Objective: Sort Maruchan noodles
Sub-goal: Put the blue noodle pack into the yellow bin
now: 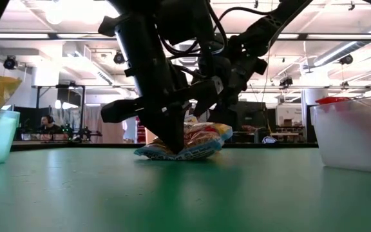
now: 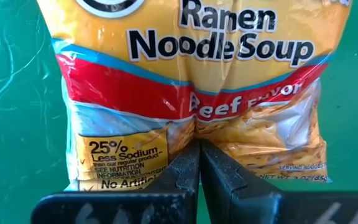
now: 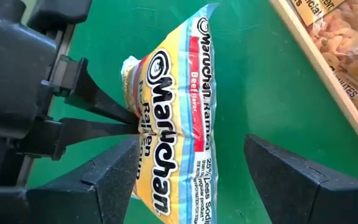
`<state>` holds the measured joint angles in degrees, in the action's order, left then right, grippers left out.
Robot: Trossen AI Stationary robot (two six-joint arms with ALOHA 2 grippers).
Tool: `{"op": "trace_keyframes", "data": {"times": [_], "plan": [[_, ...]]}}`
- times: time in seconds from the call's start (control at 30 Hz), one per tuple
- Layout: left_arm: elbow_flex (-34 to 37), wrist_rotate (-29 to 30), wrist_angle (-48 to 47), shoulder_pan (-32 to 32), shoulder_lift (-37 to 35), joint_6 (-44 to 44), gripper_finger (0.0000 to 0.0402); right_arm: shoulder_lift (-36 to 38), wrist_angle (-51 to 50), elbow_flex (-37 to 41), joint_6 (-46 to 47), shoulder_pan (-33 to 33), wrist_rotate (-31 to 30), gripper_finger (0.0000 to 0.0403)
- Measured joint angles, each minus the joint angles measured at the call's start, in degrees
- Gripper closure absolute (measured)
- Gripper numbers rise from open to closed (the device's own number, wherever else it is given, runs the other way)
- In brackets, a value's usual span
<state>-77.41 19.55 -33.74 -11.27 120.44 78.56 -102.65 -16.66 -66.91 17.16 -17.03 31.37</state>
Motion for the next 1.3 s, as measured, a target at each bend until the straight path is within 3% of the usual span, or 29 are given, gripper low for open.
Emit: {"op": "trace_keyframes", "data": {"times": [0.7, 0.93, 1.3], "plan": [[-0.8, 1.7, 2.3, -0.3, 0.3, 2.2, 0.0401, -0.2, 0.7, 1.2, 0.3, 4.6, -3.9, 0.0139], [-1.5, 2.3, 2.7, -0.3, 0.4, 3.3, 0.0401, -0.2, 0.5, 1.2, -0.2, 4.8, -3.9, 0.0196], [-1.7, 3.6, 3.1, -0.3, 0.3, 6.3, 0.0401, 1.3, -1.5, 0.8, -1.8, 5.0, -2.9, 0.0325]]}}
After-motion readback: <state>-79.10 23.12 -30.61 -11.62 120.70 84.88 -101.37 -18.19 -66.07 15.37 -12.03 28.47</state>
